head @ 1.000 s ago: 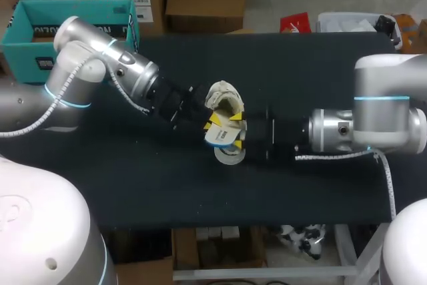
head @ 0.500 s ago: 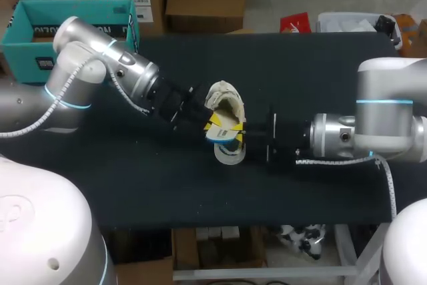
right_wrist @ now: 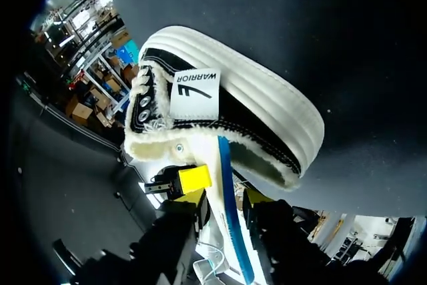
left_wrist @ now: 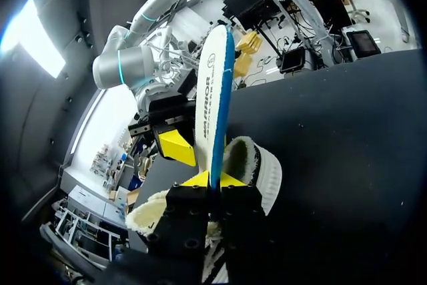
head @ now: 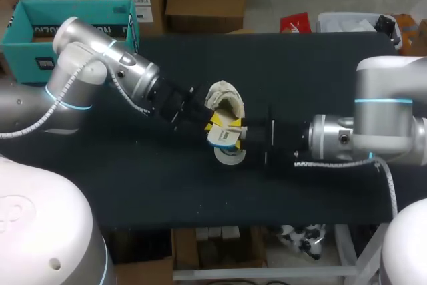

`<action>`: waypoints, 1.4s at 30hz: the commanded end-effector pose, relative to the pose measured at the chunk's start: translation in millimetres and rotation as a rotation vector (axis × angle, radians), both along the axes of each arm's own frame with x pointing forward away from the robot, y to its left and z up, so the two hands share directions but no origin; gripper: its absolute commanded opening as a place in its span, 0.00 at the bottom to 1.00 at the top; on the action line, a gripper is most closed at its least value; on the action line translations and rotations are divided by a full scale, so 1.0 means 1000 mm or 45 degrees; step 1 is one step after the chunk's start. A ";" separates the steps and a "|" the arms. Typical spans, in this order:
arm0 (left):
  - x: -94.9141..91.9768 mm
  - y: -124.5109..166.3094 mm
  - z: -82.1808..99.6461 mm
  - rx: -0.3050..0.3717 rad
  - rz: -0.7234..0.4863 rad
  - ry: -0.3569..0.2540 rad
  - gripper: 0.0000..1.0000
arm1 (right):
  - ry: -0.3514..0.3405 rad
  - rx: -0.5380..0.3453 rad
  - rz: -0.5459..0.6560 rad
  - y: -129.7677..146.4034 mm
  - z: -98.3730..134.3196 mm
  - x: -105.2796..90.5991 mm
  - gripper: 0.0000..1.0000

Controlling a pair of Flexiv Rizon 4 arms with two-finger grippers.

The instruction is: Open the shoe tongue, take the insole out of the shoe, put the insole back into the shoe, and pack the shoe into the shoebox

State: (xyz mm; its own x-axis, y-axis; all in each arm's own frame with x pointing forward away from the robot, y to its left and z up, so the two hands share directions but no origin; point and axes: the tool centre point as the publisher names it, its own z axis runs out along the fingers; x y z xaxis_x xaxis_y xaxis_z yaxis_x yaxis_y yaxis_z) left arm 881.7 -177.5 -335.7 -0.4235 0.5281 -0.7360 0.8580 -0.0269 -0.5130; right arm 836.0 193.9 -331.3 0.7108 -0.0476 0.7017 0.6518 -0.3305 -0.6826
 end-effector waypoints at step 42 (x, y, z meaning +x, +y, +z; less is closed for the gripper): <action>-0.001 0.004 -0.002 -0.025 0.020 -0.072 0.00 | -0.047 -0.113 -0.078 0.005 -0.013 0.022 0.00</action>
